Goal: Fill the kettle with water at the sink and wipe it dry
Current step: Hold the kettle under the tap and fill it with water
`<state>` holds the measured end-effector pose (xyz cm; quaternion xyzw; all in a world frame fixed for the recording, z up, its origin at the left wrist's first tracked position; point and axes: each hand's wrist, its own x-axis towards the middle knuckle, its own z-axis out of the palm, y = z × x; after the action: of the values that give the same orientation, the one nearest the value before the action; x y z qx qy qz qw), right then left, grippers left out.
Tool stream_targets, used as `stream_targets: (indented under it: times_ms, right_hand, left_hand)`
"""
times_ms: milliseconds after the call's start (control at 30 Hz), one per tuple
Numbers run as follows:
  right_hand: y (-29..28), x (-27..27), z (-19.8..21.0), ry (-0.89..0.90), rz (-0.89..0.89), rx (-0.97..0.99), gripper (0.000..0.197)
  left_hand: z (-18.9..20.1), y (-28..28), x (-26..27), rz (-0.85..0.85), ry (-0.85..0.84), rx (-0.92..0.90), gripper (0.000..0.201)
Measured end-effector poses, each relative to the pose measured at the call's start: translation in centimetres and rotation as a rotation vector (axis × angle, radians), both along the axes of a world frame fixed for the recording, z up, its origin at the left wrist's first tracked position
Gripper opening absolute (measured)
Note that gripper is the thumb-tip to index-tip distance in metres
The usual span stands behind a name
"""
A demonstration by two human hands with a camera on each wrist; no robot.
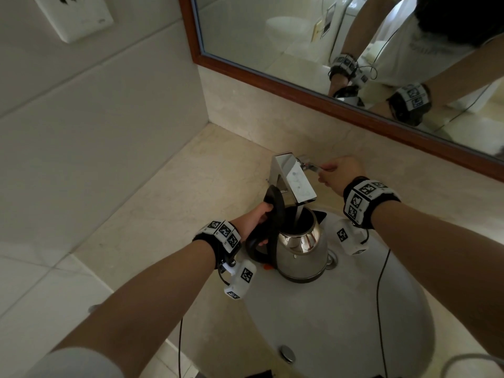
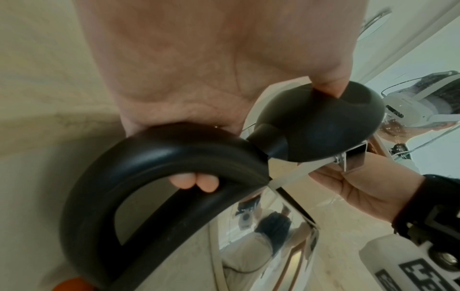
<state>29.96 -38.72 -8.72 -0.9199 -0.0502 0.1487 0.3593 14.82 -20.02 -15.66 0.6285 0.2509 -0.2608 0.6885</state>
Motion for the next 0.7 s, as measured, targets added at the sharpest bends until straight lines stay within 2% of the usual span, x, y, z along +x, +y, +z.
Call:
stream_targets:
  times_ms: [233,500,700]
  right_hand:
    - [-0.03,-0.10,0.07,-0.004,0.004,0.005,0.009]
    - [-0.08,0.03,-0.08,-0.008,-0.003,0.013,0.013]
    - [-0.02,0.07,-0.31,-0.016,-0.014,0.015,0.014]
  left_hand:
    - [0.34,-0.04,0.03,-0.052,0.006,0.008,0.086]
    - [0.33,-0.03,-0.08,-0.059,0.010,0.004,0.085]
    - [0.49,-0.13,-0.18,-0.058,0.008,0.002,0.073]
